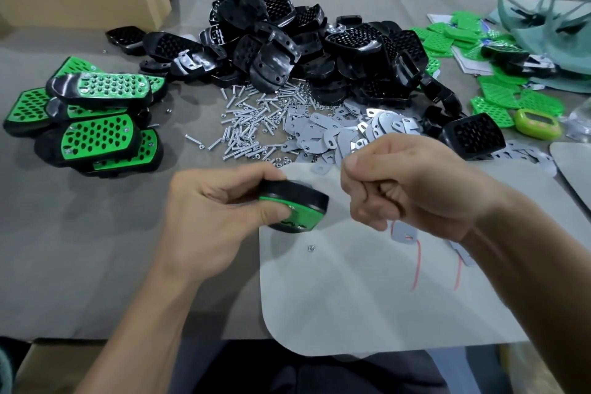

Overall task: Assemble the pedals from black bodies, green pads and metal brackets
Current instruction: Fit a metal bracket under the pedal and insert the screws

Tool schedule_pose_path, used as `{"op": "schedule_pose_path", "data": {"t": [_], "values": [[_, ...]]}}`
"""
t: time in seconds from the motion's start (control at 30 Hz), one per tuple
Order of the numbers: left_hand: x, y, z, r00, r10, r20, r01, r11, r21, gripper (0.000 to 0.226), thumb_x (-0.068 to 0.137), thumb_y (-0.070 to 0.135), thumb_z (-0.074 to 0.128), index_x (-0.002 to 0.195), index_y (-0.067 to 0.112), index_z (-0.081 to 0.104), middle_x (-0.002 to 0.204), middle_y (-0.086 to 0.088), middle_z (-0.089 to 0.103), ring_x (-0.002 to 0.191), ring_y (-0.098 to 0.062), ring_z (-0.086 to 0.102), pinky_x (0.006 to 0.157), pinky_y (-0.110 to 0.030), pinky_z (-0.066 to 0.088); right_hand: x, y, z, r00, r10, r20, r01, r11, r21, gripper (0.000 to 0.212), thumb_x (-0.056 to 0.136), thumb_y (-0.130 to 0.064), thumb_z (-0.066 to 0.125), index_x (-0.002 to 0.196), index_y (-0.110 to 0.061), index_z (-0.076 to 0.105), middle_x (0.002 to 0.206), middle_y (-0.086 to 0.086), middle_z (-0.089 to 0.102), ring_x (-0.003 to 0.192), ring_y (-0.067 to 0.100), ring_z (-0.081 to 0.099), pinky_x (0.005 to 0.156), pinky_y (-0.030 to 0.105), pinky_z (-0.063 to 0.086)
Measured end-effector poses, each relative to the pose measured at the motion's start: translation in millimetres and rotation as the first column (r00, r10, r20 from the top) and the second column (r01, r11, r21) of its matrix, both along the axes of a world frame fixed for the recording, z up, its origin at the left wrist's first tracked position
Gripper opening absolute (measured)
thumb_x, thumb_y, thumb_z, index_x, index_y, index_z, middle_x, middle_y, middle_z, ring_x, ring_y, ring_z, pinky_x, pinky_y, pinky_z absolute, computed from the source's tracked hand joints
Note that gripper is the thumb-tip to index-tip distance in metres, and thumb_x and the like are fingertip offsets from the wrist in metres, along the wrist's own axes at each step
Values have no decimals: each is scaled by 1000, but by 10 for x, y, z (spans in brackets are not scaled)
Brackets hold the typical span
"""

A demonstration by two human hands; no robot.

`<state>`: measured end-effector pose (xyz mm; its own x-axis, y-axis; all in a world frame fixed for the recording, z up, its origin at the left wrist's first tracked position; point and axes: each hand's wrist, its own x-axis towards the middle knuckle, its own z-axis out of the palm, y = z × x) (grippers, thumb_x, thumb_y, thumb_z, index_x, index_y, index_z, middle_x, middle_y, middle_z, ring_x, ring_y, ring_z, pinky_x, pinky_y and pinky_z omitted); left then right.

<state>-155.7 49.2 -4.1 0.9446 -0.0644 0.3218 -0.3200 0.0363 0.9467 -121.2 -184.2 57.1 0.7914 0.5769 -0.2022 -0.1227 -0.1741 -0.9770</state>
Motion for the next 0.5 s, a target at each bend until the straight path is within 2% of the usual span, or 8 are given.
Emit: {"op": "schedule_pose_path", "data": {"t": [0.03,0.1,0.2,0.3,0.4,0.5], "values": [[11,14,5,1000,-6,-8,6,1000,-12,41,57,6,91,89,30,83,84,5,78,77,-8,69,76,-21,58,-4,-5,4,1000,-14,0,14,1000,25,30,88,-19,57,63,-8,67,47,12,51,50,25,47,56,26,40],[16,-1,26,1000,-24,4,24,999,31,39,60,3,89,88,30,83,83,4,78,75,-8,69,74,-22,59,12,20,2,993,-45,105,47,999,-17,20,85,-15,59,74,-6,73,58,13,63,57,21,54,57,20,44],[-2,-88,49,999,-48,17,46,994,96,40,63,-3,86,87,29,82,83,-1,78,74,-10,70,71,-25,60,54,92,10,986,-14,169,28,997,-78,16,81,-9,62,85,-10,77,71,9,70,64,17,56,59,20,44],[-1,-70,66,996,-76,41,71,992,105,41,65,0,87,90,32,82,85,-1,78,75,-8,69,73,-24,60,86,132,32,987,73,143,-54,990,-133,12,79,-8,67,84,-13,78,65,5,65,61,14,55,59,19,45],[-9,-43,64,994,-92,57,84,987,138,40,64,6,90,91,34,82,85,6,79,77,-4,68,75,-21,57,131,139,66,985,136,105,-117,979,-167,10,78,-6,71,82,-13,78,62,6,64,59,14,55,58,19,46],[-14,-32,56,995,-95,27,91,988,121,40,60,3,90,89,30,82,85,8,79,78,-5,68,77,-21,57,163,175,89,979,178,96,-153,963,-222,17,84,6,71,82,-10,76,61,10,64,57,15,57,57,20,47]]}}
